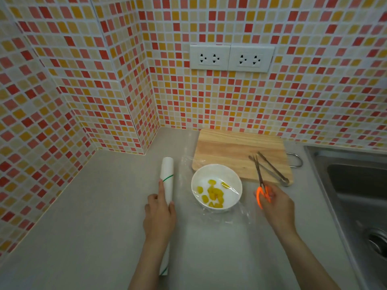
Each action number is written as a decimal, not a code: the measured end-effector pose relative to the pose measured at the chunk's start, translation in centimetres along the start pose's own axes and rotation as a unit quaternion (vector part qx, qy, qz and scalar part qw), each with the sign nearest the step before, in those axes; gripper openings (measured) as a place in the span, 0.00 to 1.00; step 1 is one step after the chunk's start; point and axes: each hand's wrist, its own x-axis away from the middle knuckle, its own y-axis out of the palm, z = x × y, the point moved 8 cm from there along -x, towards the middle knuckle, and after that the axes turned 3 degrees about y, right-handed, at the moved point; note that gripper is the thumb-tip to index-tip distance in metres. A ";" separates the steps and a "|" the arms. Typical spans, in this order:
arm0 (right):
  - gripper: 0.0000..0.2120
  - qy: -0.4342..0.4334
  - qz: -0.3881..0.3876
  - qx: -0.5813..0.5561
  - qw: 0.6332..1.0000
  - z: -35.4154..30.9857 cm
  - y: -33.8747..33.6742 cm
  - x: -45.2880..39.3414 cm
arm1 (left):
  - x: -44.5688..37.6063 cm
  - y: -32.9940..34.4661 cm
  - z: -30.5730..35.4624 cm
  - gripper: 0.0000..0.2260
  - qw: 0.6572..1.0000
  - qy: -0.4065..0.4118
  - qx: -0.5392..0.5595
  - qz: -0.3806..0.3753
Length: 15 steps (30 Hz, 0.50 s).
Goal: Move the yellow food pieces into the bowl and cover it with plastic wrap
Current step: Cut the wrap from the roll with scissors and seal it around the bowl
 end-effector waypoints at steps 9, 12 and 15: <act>0.14 -0.047 0.022 0.288 0.956 4.9 -2.3 2.5 | -0.6 0.0 0.4 0.33 0.988 0.003 -0.153 -0.012; 0.08 -0.061 0.006 0.389 0.919 4.5 -2.0 2.1 | -0.2 -1.3 2.8 0.27 0.992 0.091 -0.046 0.068; 0.08 -0.062 -0.042 0.471 0.879 4.2 -1.3 1.9 | 0.3 -0.5 4.8 0.26 0.983 0.113 0.138 0.050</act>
